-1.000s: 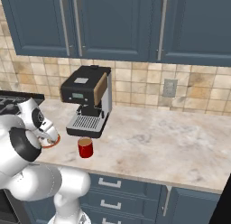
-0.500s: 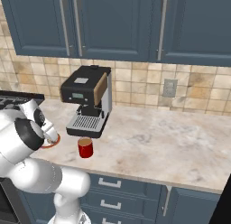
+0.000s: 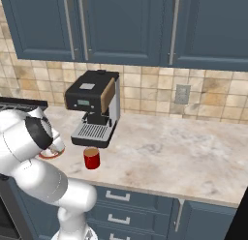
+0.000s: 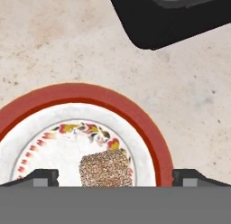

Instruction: Take a sugar cube from the saucer and place it inside the coffee. Then, grab milk from the fridge and place it next to the coffee on the counter to sweeten the coffee.

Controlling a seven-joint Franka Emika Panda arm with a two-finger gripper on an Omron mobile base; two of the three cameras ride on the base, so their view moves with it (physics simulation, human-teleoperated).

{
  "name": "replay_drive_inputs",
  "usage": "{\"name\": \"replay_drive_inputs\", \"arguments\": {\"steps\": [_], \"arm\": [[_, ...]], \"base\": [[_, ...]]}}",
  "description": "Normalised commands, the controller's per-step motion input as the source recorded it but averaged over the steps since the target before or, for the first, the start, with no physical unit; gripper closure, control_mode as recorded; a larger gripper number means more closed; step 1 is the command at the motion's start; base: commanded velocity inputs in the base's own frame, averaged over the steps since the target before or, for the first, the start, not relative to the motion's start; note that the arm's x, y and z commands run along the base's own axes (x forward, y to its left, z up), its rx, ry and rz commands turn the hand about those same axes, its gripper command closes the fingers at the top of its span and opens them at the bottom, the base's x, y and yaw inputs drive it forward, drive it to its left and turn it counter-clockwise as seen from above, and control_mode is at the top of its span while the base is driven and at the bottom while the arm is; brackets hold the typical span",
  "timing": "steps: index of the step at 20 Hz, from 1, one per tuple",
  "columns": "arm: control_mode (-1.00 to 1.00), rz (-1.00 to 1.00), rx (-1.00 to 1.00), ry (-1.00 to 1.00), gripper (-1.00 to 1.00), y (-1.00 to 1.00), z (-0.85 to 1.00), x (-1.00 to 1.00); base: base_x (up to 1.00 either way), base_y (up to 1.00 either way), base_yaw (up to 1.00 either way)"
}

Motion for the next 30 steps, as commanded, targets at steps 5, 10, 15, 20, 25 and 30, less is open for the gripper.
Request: {"name": "replay_drive_inputs", "arguments": {"steps": [5, 10, 15, 20, 25, 30], "arm": [[-1.00, 0.00, 0.00, 0.00, -1.00, 0.00, -0.13, -0.01], [-1.00, 0.00, 0.00, 0.00, 1.00, 0.00, -0.12, -0.03], [-1.00, 0.00, 0.00, 0.00, 1.00, 0.00, -0.08, 0.00], [-1.00, 0.00, 0.01, -0.07, 1.00, 0.00, 0.00, -0.09], [-1.00, 0.00, 0.04, -0.21, 1.00, -0.06, 0.16, -0.40], [-1.00, 0.00, 0.07, -0.27, 1.00, -0.57, 0.82, -0.73]], "base": [[0.00, 0.00, 0.00], [0.00, 0.00, 0.00], [0.00, 0.00, 0.00], [0.00, 0.00, 0.00], [0.00, 0.00, 0.00], [0.00, 0.00, 0.00]]}}
